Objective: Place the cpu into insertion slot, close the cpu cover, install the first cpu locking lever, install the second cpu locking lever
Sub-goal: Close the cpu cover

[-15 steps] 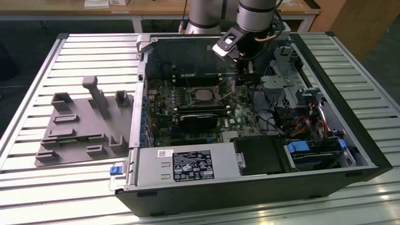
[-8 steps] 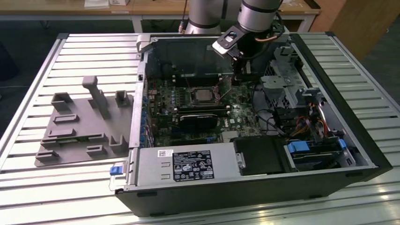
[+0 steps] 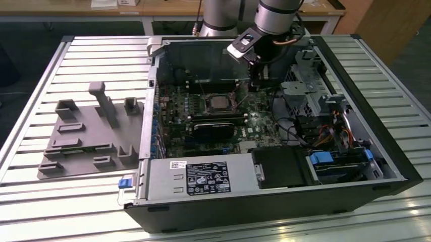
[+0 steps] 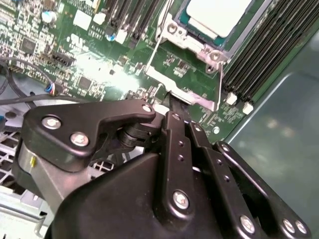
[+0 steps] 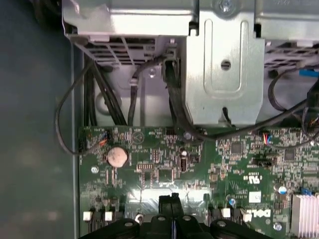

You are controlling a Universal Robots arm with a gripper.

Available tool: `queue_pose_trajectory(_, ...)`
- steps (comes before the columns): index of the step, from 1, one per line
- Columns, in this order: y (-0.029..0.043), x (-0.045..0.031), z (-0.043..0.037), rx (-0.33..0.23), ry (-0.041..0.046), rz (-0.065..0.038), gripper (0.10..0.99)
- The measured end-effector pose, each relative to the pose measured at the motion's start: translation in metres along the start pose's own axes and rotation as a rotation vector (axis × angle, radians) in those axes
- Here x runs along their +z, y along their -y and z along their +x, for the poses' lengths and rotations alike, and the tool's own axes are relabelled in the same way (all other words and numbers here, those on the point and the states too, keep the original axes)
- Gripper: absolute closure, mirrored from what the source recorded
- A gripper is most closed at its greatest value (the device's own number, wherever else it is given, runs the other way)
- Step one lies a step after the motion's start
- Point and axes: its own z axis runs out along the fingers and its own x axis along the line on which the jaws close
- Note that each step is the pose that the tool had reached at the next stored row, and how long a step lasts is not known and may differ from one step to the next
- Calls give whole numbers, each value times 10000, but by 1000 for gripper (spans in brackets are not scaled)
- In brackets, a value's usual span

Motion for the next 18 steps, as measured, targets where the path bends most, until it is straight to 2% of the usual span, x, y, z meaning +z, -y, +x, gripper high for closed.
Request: queue_pose_trajectory(18,444,28,-9,5,-6,-185,984)
